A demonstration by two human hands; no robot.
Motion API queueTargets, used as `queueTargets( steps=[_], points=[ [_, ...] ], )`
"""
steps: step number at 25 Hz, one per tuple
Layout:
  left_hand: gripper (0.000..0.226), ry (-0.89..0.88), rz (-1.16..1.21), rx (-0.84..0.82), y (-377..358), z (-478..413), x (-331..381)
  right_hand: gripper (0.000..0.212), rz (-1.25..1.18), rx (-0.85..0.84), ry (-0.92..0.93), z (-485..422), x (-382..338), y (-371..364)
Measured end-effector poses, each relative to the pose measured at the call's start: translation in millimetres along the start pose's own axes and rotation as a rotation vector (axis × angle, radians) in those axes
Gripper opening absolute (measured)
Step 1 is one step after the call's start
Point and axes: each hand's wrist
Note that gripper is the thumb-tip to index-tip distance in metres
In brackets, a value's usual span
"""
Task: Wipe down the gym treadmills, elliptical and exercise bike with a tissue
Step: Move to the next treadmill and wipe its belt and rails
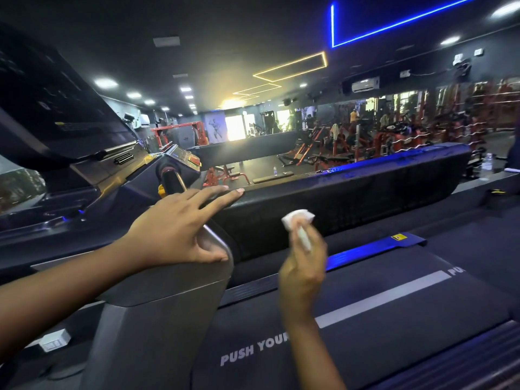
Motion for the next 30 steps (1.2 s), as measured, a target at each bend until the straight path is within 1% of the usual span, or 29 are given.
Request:
queueTargets(
  steps=[1, 2, 3, 4, 5, 7, 10, 14, 15, 16, 17, 19, 20, 21, 22, 26, 30],
  points=[
    [0.097, 0.001, 0.002, 0.004, 0, 0, 0, 0.031, -0.053, -0.089, 0.086, 11, -18, -11],
    [0.096, 0.002, 0.008, 0.011, 0, 0, 1, 0.029, -0.045, -0.159, 0.215, 21, -33, -19],
    [0.095, 0.001, 0.014, 0.015, -1, 0, 1, 0.028, 0.004, -0.196, 0.325, 25, -41, -25],
    [0.095, 0.000, 0.018, 0.011, -1, 0, 0, 0.028, 0.041, -0.210, 0.395, 22, -40, -27],
    [0.097, 0.003, 0.021, 0.001, -2, 0, 0, 0.029, 0.054, -0.199, 0.404, 12, -34, -26],
    [0.100, 0.015, 0.025, -0.027, -4, 0, -2, 0.033, 0.099, -0.109, 0.343, -8, -17, -16],
    [0.099, 0.014, 0.011, -0.028, -4, 1, -1, 0.030, 0.160, 0.057, 0.222, -30, 15, 3],
    [0.099, 0.013, 0.020, -0.033, -1, 0, -1, 0.034, 0.091, 0.179, -0.046, -50, 45, 30],
    [0.099, 0.012, 0.018, -0.033, 0, 0, 0, 0.035, 0.077, 0.190, -0.074, -47, 41, 31],
    [0.099, 0.011, 0.010, -0.032, 0, 0, 0, 0.034, 0.081, 0.172, -0.034, -40, 32, 26],
    [0.099, 0.010, 0.001, -0.029, 0, 0, 0, 0.031, 0.101, 0.119, 0.066, -29, 19, 18],
    [0.100, 0.011, 0.000, -0.027, -1, 0, -1, 0.031, 0.127, -0.065, 0.291, -1, -7, 0],
    [0.100, 0.012, 0.006, -0.033, -1, 0, -1, 0.032, 0.127, -0.142, 0.341, 8, -12, -5],
    [0.100, 0.011, 0.011, -0.036, -2, 0, -1, 0.033, 0.130, -0.176, 0.344, 9, -10, -5],
    [0.100, 0.009, 0.011, -0.032, -2, 0, 0, 0.034, 0.138, -0.167, 0.311, 7, -4, -1],
    [0.098, 0.003, 0.027, -0.036, 1, 0, 1, 0.037, 0.198, -0.025, 0.136, -8, 43, 30],
    [0.098, 0.008, 0.022, -0.040, 1, -1, 0, 0.046, 0.171, 0.060, -0.001, -24, 80, 57]
  ],
)
Point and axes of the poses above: each hand's wrist, its own z-axis away from the middle knuckle, its own y-axis out of the back of the hand, x = y × z, and after that the axes turned 14 degrees about -x, right-handed
